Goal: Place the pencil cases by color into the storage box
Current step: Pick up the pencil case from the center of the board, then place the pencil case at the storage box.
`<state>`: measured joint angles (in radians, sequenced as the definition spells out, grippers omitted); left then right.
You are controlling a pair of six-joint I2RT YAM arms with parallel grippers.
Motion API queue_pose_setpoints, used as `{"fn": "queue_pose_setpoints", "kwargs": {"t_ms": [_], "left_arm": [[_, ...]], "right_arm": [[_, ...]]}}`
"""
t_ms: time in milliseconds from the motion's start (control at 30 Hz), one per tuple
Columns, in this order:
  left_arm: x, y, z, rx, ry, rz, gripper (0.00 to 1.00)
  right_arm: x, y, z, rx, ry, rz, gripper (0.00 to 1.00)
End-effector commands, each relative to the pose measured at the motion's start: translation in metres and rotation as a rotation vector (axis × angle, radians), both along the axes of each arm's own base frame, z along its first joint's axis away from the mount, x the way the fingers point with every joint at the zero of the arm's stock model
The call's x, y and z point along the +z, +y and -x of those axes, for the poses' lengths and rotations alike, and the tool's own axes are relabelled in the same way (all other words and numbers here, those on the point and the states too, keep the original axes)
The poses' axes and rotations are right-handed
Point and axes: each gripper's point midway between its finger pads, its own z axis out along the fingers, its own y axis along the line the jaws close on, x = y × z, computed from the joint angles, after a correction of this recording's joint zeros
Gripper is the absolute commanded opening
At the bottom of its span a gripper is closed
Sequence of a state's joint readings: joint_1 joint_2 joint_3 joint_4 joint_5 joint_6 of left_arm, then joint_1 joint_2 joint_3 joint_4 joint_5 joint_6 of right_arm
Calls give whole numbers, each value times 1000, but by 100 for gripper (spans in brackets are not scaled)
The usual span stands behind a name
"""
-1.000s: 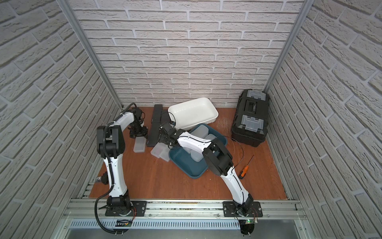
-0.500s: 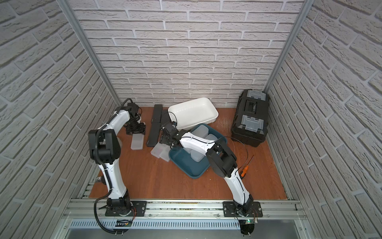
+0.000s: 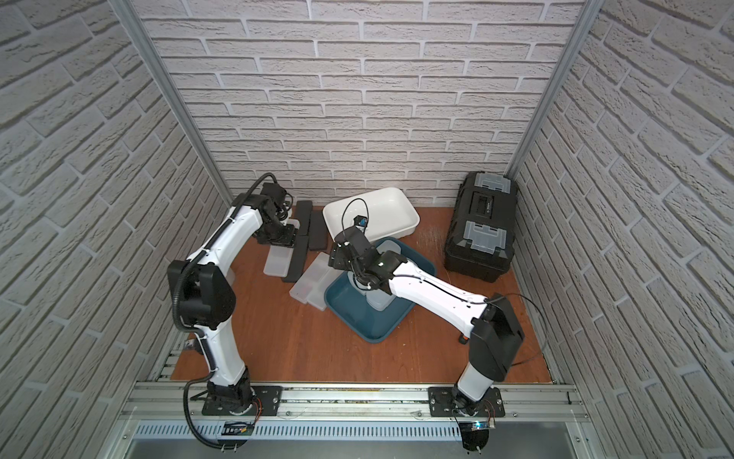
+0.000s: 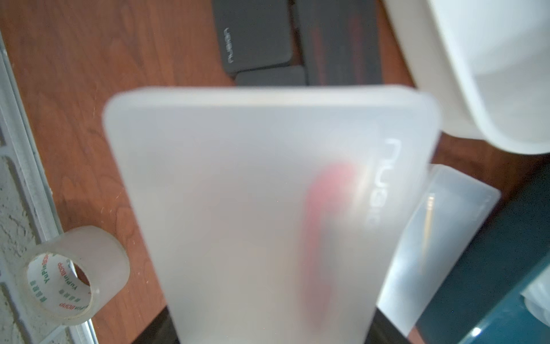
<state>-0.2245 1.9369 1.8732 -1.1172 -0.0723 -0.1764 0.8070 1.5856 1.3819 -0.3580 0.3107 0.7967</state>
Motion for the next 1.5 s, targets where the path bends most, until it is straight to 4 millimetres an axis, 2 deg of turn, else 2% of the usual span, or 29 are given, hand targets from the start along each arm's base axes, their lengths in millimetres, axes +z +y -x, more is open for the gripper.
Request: {"fn": "queue_pose_setpoints", "kwargs": {"t_ms": [0, 200, 333, 433, 567, 733, 900, 1100, 1267, 1467], "left_arm": [[16, -25, 1, -62, -26, -9, 62], [13, -93, 7, -209, -22, -12, 62], [8, -138, 12, -302, -21, -11, 62], [5, -170, 17, -362, -25, 4, 62], [9, -208, 23, -432, -40, 23, 62], [8, -251, 35, -524, -39, 63, 62], [-8, -280, 51, -604, -6, 72, 62], [-18, -304, 71, -663, 16, 90, 62], [-30, -322, 88, -711, 40, 90, 62], [-49, -334, 100, -735, 77, 89, 62]], "right_arm": [[31, -36, 7, -66, -141, 71, 74], [78, -82, 36, -103, -302, 102, 74], [107, -101, 61, -93, -423, 69, 73], [128, -107, 80, -58, -512, 78, 73], [144, -95, 99, 51, -579, 118, 74], [141, -63, 123, 257, -601, 173, 75], [135, -45, 151, 444, -588, 190, 74], [129, -56, 175, 546, -587, 234, 75], [127, -67, 180, 540, -589, 238, 75], [121, -59, 180, 558, -579, 245, 75]]}}
